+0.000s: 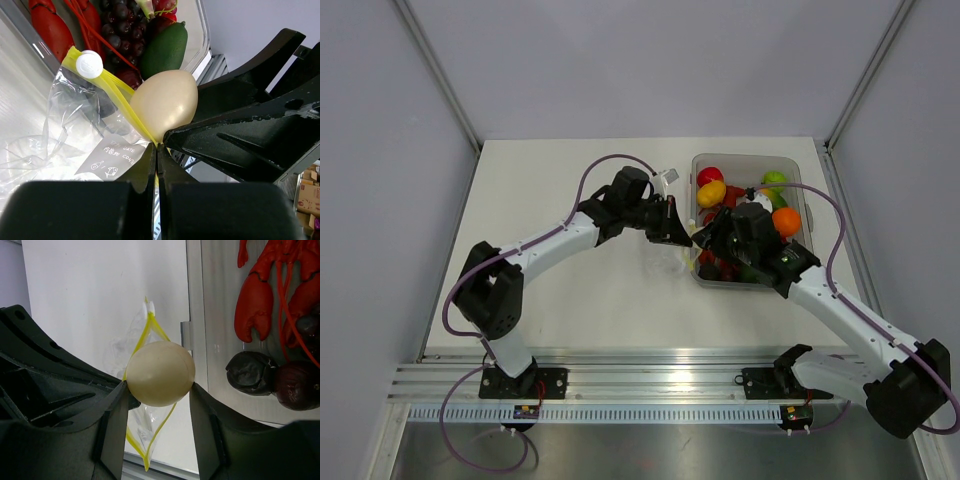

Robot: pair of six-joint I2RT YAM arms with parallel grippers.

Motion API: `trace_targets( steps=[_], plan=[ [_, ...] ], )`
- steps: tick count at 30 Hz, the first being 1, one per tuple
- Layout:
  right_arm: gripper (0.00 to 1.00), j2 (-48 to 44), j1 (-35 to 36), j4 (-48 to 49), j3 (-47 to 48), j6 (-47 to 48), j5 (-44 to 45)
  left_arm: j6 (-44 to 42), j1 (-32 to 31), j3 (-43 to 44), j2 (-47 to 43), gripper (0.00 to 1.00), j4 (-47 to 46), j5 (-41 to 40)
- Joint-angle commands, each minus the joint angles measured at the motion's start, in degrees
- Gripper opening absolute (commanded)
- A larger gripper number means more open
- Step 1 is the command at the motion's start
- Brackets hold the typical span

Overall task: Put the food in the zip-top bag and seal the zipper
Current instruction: Place the fake food in the zipper food storage bag.

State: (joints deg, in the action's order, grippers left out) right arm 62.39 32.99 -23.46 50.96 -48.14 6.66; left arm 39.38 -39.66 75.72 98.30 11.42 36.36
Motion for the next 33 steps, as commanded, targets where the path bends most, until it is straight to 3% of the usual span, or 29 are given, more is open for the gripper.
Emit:
trace_targets(
  steps=[1, 13, 26, 29, 33],
  plan=[
    [0.38, -0.78, 1.02, -1.58, -0.86, 0.85, -5.07, 1.23, 0.28, 2.41, -2.15, 0.0, -9.31, 0.56],
    [0.37, -4.2, 1.02, 1.31, -5.08, 0.94, -7.96, 4.31, 1.69, 1.09, -2.06, 0.0, -14.67, 4.24],
    [0.37, -0.35, 1.02, 3.61, -1.31, 4.72, -7.9, 6.15, 1.51, 1.01, -0.3, 0.0, -17.04, 8.29],
    [0.41, 2.38, 1.02, 1.94, 1.33, 5.25, -4.74, 6.77, 1.51, 0.92, -0.22, 0.0, -17.31, 9.08],
    [0.57, 5.02, 1.11, 1.23, 3.79, 6.13, -3.14, 6.15, 1.6, 0.39, -0.3, 0.0, -16.34, 9.26]
  ],
)
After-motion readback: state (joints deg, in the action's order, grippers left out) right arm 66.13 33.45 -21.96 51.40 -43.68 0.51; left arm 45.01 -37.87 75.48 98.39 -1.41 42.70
